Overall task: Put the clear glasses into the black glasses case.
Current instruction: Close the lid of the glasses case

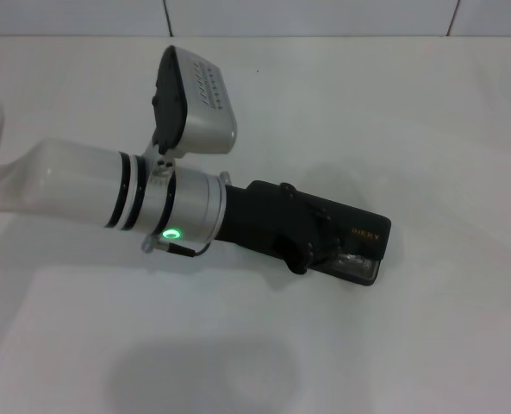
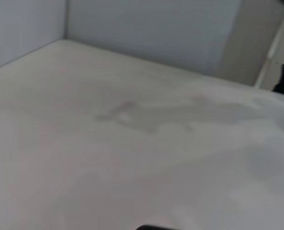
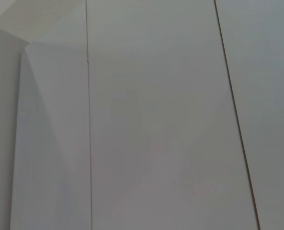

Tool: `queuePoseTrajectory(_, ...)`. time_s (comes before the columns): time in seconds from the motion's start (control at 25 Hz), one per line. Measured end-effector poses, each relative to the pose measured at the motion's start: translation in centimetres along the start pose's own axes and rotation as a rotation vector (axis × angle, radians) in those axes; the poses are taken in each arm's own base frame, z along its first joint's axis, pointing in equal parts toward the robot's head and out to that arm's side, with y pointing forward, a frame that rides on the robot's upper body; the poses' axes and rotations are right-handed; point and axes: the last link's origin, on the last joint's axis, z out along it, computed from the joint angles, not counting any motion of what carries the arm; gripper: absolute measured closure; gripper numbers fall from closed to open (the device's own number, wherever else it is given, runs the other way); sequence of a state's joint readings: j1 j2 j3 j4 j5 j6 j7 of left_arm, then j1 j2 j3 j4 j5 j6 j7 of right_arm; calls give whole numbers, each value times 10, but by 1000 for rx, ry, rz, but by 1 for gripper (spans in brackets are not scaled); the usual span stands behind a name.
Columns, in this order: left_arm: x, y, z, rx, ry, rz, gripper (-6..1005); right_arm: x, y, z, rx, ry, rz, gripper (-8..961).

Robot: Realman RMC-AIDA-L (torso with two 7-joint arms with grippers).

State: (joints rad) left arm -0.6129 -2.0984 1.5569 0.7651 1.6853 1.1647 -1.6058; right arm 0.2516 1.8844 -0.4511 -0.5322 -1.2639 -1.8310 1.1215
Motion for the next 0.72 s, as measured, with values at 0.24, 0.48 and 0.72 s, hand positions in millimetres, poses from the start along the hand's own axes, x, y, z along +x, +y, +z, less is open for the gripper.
queuePoseTrajectory(0.24,-2,6,1,-1,7,6,813,0,0,0,-4,-2,1,923)
queuePoseTrajectory(0.48,-9,5,0,3,0,-16,812,-1,2,-3,-8,-6,3,923)
queuePoseTrajectory(0.72,-6,7,0,-7,14,-22,810,-1,6,-7,-15,-12,7,922)
